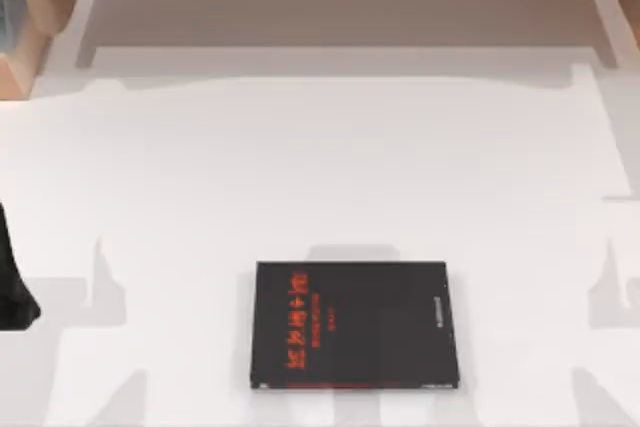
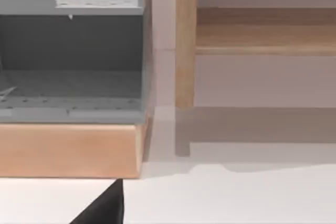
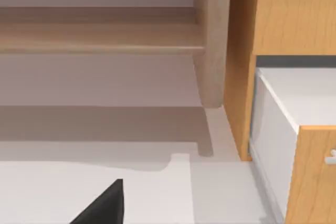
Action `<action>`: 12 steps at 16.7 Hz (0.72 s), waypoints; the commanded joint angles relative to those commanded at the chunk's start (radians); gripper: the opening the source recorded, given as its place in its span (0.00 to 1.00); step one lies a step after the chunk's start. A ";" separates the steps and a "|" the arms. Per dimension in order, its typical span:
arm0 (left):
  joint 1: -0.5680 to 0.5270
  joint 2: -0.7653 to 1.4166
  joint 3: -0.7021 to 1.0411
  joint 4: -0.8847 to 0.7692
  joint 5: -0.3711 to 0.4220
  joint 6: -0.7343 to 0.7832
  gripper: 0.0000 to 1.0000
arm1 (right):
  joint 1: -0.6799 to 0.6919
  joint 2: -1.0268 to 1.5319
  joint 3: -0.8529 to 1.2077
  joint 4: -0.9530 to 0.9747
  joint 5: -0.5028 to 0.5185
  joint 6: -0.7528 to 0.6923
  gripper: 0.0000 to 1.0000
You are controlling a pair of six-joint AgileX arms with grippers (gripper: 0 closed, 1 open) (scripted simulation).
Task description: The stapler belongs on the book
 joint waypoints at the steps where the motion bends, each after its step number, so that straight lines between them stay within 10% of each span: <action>1: 0.000 0.000 0.000 0.000 0.000 0.000 1.00 | 0.000 0.000 0.000 0.000 0.000 0.000 1.00; 12: 0.000 0.000 0.000 0.000 0.000 0.000 1.00 | -0.079 0.455 0.466 -0.271 -0.014 -0.109 1.00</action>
